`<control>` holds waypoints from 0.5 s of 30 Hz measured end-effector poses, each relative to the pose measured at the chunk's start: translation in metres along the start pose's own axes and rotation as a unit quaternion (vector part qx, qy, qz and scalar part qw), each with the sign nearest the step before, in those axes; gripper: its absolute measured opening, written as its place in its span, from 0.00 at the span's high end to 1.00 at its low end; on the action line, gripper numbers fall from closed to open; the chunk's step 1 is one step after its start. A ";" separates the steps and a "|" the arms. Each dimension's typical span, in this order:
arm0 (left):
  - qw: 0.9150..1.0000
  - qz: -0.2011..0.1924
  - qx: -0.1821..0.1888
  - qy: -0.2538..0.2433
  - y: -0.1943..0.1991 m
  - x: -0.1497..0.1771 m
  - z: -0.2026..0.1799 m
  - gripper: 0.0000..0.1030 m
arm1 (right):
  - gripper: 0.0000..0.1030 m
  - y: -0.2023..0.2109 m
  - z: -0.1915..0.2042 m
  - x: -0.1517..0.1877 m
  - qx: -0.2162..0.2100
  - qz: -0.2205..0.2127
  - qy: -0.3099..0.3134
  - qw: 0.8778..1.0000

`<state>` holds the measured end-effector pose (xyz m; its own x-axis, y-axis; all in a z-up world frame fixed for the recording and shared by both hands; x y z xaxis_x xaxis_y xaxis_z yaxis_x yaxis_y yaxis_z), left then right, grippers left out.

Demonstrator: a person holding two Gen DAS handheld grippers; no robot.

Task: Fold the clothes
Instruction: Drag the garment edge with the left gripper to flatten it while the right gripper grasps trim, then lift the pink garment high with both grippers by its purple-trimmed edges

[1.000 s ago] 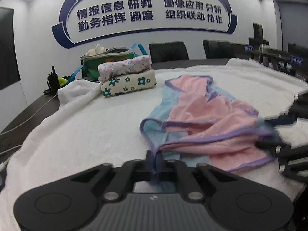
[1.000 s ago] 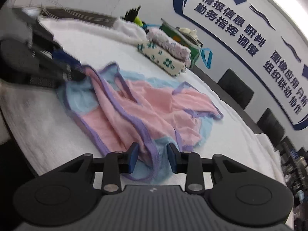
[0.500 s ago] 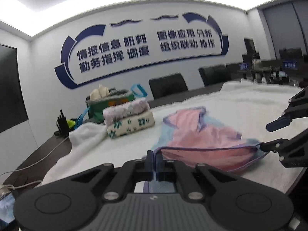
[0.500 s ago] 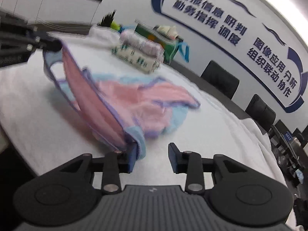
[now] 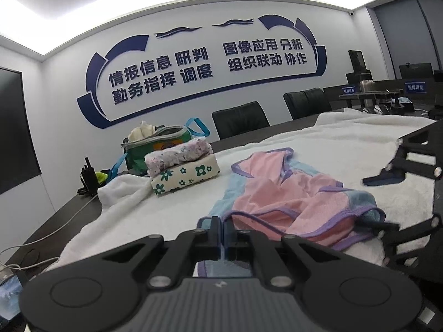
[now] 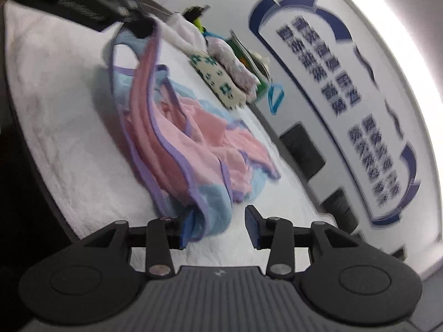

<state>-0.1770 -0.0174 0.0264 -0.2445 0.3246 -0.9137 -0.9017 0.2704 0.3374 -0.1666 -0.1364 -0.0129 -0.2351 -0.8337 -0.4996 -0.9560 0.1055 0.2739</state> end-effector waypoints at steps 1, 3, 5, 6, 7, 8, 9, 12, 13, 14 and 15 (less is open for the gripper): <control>1.000 0.003 -0.002 0.000 0.000 0.002 0.000 0.99 | 0.64 0.000 0.002 -0.001 -0.010 -0.011 0.001 1.000; 1.000 0.014 -0.009 -0.009 -0.002 0.007 -0.001 0.98 | 0.92 -0.001 -0.001 -0.003 -0.033 -0.016 -0.021 0.999; 0.999 0.029 -0.020 -0.022 -0.005 0.015 -0.003 0.97 | 0.94 -0.001 -0.013 -0.001 -0.047 -0.010 -0.060 0.997; 0.999 0.041 -0.022 -0.028 -0.007 0.020 -0.005 0.97 | 0.95 0.001 -0.021 0.001 -0.050 -0.006 -0.075 0.996; 0.998 0.047 -0.019 -0.030 -0.008 0.024 -0.006 0.96 | 0.95 0.002 -0.029 0.005 -0.057 0.000 -0.093 0.994; 0.998 0.053 -0.015 -0.031 -0.008 0.027 -0.008 0.96 | 0.95 0.003 -0.035 0.008 -0.060 0.006 -0.107 0.992; 0.998 0.059 -0.012 -0.033 -0.009 0.031 -0.010 0.96 | 0.95 0.003 -0.041 0.012 -0.060 0.012 -0.120 0.991; 0.997 0.067 -0.011 -0.045 -0.008 0.035 -0.017 0.96 | 0.95 0.005 -0.042 0.019 -0.051 0.025 -0.127 0.990; 0.996 0.069 -0.013 -0.052 -0.007 0.035 -0.020 0.95 | 0.95 0.007 -0.041 0.021 -0.051 0.024 -0.127 0.990; 0.996 0.070 -0.013 -0.061 -0.007 0.035 -0.022 0.91 | 0.95 0.010 -0.039 0.022 -0.051 0.022 -0.127 0.990; 0.995 0.068 -0.010 -0.072 -0.007 0.034 -0.024 0.85 | 0.95 0.012 -0.037 0.023 -0.051 0.020 -0.127 0.990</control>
<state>-0.1879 -0.0303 -0.0130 -0.3137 0.4833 -0.8173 -0.8710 0.1964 0.4504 -0.1771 -0.1745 0.0096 -0.3215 -0.6656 -0.6735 -0.9252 0.0693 0.3732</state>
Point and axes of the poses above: each gripper's, at about its wrist camera, not at the fingertips, and y roughly against the way its jaws point, z to its left, x to its underside, the point moved 1 cm from there along -y, roughly the way its jaws point, and after that the axes turned 9 degrees about x, right-handed, at the moved point
